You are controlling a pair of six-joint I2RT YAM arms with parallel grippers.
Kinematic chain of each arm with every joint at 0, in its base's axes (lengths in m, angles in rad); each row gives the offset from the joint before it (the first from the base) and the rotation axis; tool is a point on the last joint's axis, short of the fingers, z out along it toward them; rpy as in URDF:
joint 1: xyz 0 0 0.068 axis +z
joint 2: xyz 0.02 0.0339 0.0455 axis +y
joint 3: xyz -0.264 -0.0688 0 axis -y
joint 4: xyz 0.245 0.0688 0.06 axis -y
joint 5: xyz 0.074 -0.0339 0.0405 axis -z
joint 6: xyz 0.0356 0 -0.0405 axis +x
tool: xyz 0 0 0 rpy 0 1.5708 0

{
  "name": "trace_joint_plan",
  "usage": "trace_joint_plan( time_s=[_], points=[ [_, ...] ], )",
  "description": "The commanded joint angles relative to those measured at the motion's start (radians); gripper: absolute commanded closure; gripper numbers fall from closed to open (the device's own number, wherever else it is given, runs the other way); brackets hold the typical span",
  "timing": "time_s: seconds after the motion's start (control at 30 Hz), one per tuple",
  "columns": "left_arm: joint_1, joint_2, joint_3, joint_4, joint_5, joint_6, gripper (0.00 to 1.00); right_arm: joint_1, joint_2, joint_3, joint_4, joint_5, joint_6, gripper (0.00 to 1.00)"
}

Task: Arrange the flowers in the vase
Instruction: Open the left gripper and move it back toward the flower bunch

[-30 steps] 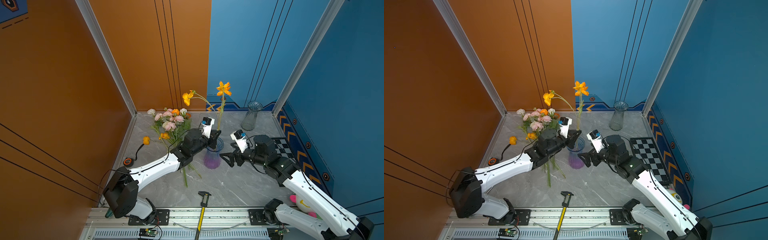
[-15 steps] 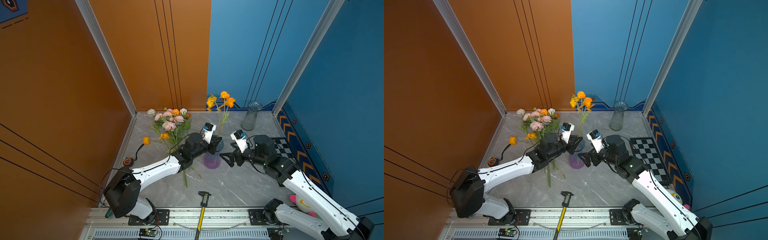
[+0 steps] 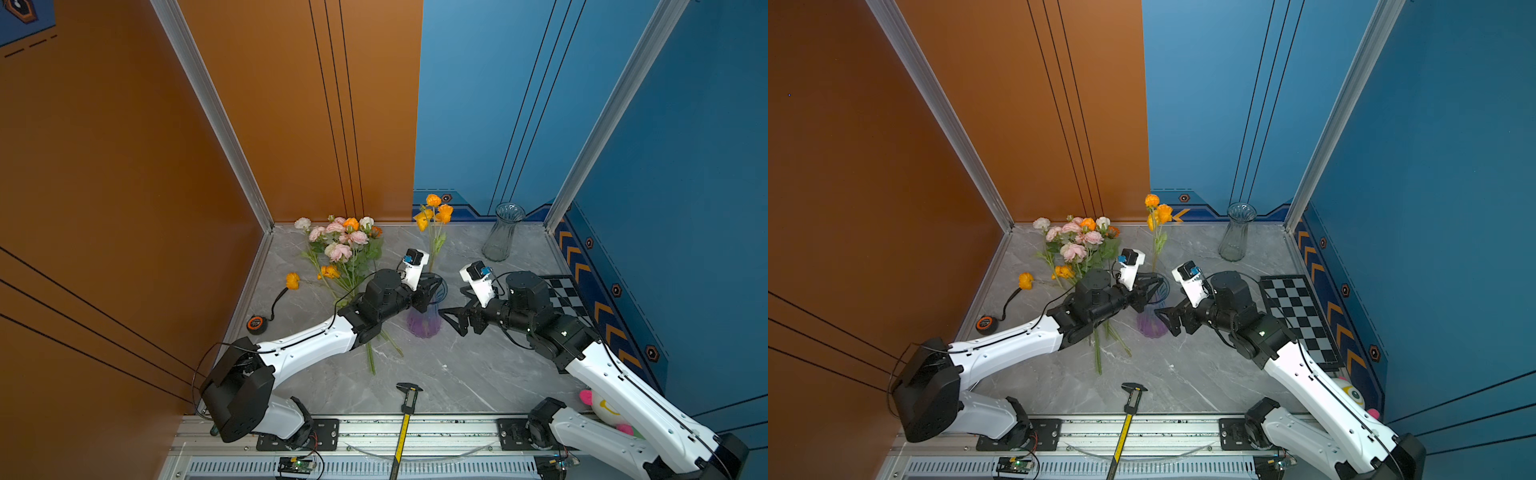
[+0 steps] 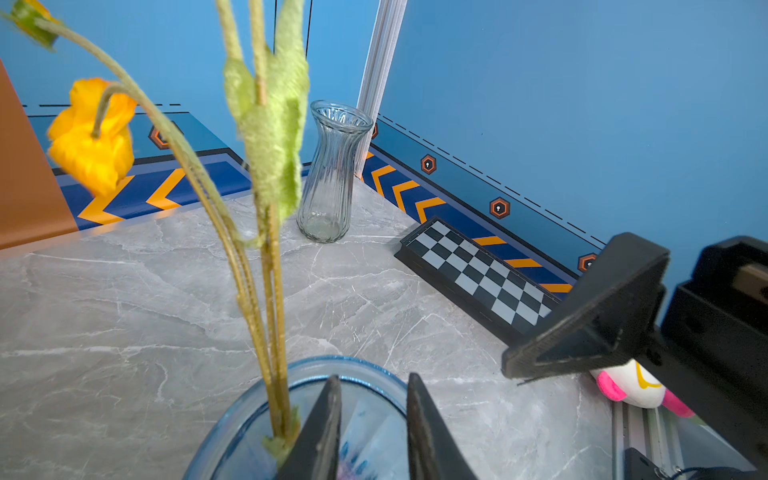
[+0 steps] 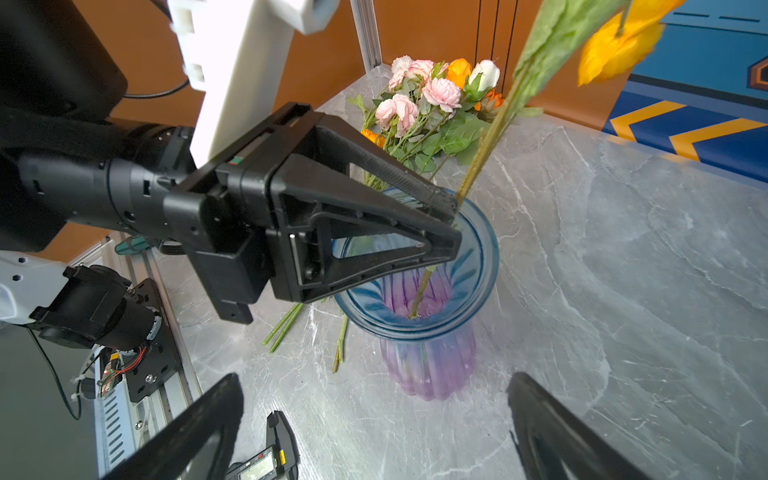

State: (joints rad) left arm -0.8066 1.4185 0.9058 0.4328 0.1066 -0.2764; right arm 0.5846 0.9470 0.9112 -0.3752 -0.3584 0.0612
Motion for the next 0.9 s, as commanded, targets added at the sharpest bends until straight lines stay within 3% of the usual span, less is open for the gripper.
trace_joint_plan(
  time_s=[0.0,0.2,0.43,0.6,0.67,0.87],
  points=[
    [-0.013,-0.052,-0.023,-0.017,-0.001,0.018,0.70,0.009,-0.019,-0.008,-0.017,0.032,0.012,0.00],
    [-0.013,-0.121,-0.030,-0.083,-0.046,0.063,0.65,0.043,-0.017,-0.013,-0.021,0.094,-0.007,0.00],
    [0.021,-0.160,0.018,-0.236,-0.162,0.067,0.63,0.093,-0.087,-0.038,0.048,0.254,0.002,0.00],
    [0.083,-0.175,0.046,-0.353,-0.213,0.028,0.63,0.110,-0.078,-0.009,0.021,0.288,0.020,0.00],
    [0.116,-0.179,0.045,-0.392,-0.226,-0.004,0.62,0.164,-0.066,0.005,0.010,0.319,0.009,0.00],
    [0.259,-0.110,0.068,-0.527,-0.148,-0.135,0.62,0.269,-0.018,0.048,0.010,0.373,-0.005,0.00]
  ],
)
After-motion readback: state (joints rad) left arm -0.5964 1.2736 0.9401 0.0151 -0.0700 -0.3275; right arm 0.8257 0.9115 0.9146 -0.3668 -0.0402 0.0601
